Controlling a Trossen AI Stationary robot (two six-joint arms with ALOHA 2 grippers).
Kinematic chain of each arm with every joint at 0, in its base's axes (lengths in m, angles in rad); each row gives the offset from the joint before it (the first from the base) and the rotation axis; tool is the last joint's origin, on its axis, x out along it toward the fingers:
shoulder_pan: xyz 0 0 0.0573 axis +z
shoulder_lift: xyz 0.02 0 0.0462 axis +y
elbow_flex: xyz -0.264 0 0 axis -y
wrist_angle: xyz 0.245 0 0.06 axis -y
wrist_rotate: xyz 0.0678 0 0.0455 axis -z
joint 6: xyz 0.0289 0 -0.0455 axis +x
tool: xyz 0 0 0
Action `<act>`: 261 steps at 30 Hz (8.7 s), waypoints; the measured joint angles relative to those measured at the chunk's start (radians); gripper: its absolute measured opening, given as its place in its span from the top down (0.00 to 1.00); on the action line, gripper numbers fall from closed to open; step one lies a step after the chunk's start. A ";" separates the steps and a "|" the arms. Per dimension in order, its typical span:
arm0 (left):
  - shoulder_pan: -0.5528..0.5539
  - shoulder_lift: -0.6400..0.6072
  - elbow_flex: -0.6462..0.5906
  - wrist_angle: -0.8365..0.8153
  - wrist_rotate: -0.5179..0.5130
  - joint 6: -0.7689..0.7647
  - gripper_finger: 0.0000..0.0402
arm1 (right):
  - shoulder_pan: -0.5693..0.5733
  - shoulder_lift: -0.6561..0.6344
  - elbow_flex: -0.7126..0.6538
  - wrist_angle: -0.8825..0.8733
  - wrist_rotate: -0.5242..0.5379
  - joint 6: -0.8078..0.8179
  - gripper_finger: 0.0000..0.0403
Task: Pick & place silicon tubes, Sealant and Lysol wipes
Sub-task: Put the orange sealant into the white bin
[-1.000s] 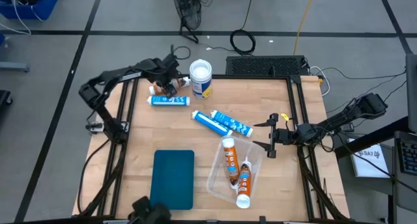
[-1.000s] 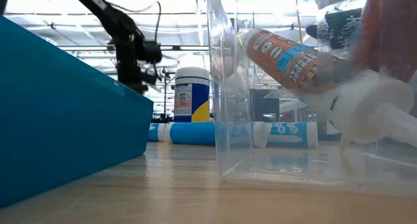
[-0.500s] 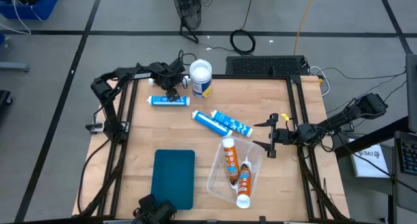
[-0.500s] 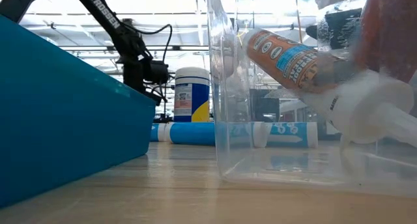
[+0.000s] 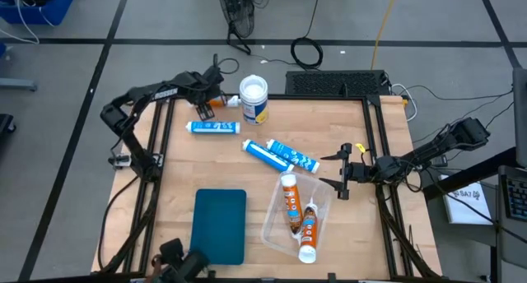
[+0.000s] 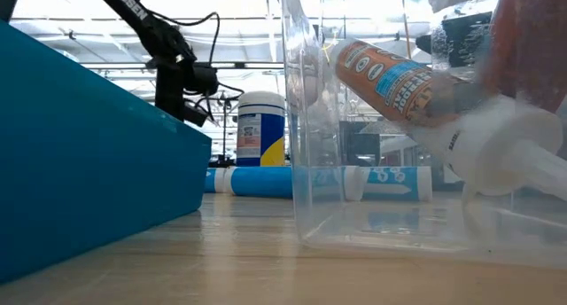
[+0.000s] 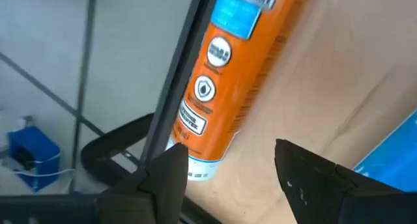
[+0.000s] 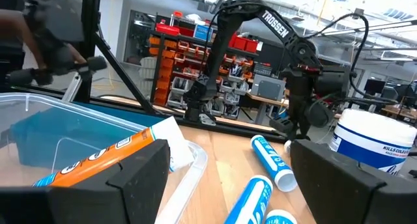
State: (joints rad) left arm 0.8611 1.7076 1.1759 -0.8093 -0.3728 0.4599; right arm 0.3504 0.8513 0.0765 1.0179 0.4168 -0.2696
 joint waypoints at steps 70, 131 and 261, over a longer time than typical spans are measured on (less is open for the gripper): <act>-0.049 -0.135 -0.004 -0.136 0.218 -0.044 0.69 | -0.048 0.000 0.000 0.002 -0.004 0.076 0.27; -0.162 -0.284 0.006 -0.154 0.186 -0.282 0.48 | -0.050 0.000 0.000 -0.020 -0.001 0.102 0.27; -0.738 -0.910 -0.537 0.786 0.371 -0.407 0.21 | 0.366 0.316 0.762 -0.306 0.091 0.019 0.52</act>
State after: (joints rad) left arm 0.1226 0.7979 0.6384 -0.0232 -0.0018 0.0532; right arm 0.7164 1.1678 0.8387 0.7120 0.5073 -0.2511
